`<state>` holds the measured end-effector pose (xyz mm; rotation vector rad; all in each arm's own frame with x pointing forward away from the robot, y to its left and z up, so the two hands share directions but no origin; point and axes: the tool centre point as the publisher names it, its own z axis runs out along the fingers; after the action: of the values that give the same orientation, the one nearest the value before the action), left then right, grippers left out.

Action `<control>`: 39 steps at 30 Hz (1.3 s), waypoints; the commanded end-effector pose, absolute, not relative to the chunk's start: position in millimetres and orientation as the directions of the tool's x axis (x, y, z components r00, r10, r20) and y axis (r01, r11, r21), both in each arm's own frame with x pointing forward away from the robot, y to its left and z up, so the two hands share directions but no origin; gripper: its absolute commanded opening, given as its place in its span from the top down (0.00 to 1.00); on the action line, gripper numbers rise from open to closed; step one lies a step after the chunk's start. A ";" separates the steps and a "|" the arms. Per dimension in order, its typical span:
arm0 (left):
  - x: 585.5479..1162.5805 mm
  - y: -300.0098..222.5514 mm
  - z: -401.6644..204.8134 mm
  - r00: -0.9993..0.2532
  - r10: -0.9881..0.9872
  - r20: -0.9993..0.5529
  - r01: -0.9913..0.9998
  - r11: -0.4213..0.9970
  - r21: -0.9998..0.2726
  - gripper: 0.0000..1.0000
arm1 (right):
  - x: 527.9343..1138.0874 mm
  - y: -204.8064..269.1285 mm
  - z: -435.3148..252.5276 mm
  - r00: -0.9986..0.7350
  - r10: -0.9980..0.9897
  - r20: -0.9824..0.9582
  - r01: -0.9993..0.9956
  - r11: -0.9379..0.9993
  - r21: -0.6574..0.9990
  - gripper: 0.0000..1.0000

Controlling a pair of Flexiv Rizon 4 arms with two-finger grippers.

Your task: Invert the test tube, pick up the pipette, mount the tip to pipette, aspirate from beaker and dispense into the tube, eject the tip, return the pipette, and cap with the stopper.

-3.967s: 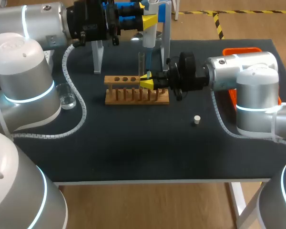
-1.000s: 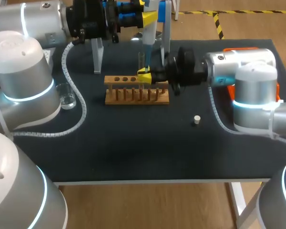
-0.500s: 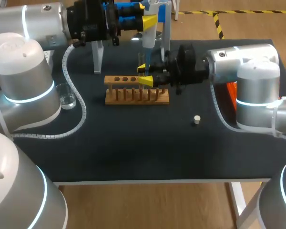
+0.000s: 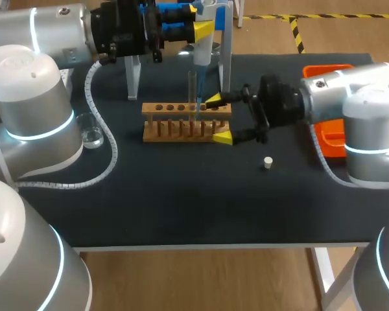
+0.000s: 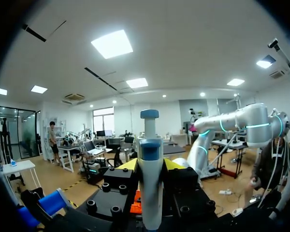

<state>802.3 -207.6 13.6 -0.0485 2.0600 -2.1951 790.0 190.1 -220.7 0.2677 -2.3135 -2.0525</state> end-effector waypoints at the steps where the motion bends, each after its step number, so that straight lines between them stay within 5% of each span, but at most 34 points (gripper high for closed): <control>1: 802.6 -206.9 13.2 -0.991 -0.116 -0.067 0.075 -0.062 -0.995 1.00 | 773.5 162.0 -219.5 -0.987 -0.135 -0.090 -0.107 0.125 0.986 0.00; 22: 800.9 -204.4 9.8 -0.990 -0.124 -0.069 0.077 -0.068 -0.995 1.00 | 766.0 152.1 -223.2 -0.986 -0.127 -0.109 -0.128 0.152 0.980 0.00; 39: 798.5 -100.7 -22.2 -0.955 -0.253 -0.153 0.169 -0.041 -0.985 1.00 | 766.0 152.1 -223.2 -0.986 -0.127 -0.109 -0.128 0.152 0.980 0.00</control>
<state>813.1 -140.5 -19.5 -0.0952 1.9498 -2.0726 766.8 153.5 -224.2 0.2639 -2.3825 -2.0333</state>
